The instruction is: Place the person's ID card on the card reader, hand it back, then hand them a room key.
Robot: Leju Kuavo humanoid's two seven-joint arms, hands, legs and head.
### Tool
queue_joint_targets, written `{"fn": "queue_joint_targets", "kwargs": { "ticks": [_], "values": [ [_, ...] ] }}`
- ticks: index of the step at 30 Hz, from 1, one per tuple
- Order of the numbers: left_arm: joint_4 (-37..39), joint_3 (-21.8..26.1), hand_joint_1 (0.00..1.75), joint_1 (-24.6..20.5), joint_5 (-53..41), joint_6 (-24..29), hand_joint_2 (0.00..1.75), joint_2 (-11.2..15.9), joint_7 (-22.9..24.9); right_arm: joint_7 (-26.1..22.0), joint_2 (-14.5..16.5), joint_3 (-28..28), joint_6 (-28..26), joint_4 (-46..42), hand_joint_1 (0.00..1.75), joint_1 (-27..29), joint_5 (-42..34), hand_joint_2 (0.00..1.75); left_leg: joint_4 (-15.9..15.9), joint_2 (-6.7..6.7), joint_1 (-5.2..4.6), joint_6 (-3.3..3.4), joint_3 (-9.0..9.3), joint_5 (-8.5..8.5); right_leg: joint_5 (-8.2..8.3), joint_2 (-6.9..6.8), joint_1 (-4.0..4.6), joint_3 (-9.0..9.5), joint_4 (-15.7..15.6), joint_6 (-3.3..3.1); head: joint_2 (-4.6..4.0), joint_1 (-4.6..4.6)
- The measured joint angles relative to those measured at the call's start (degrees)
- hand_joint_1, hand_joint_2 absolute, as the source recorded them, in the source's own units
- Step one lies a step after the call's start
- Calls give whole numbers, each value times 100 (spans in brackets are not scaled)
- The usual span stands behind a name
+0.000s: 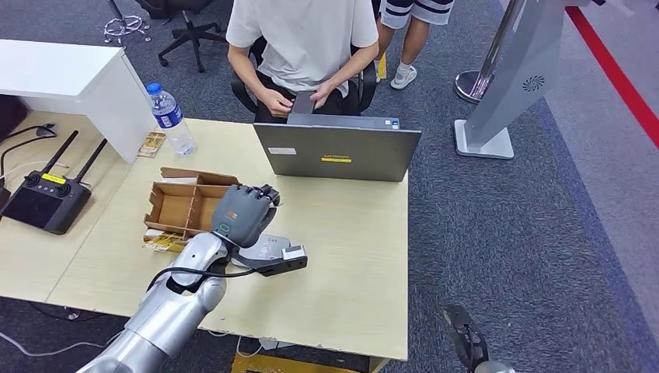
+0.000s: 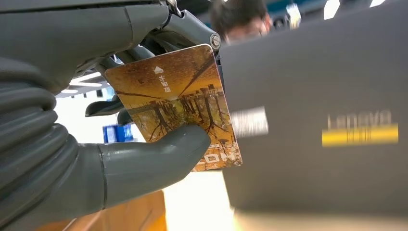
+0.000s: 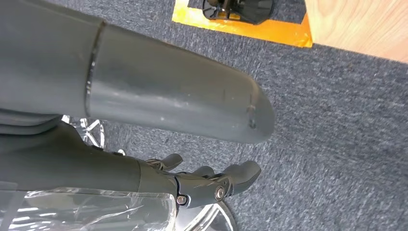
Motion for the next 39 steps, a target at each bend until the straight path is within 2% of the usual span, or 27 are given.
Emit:
{"fn": "queue_joint_targets", "kwargs": {
  "ticks": [12, 22, 39],
  "values": [
    [-13, 0, 175, 544, 211, -326, 175, 419, -273, -99, -169, -5, 68, -113, 0, 217, -133, 0, -1, 0, 0, 0, 0, -3, -1, -1, 0, -1, 0, 1, 0, -1],
    [-14, 0, 175, 610, 425, -715, 175, 532, -612, -103, -179, -5, 82, -131, 0, 228, -153, 0, -1, -1, 0, 1, 0, -2, 0, -4, 0, 1, 0, 0, 0, 1],
    [211, -3, 175, 503, 483, -1025, 175, 641, -677, -93, -179, -3, 131, -143, 0, 205, -153, 0, -1, -2, 0, 1, 2, -1, 0, -6, 0, 3, 0, 0, 0, 1]
  ]
}}
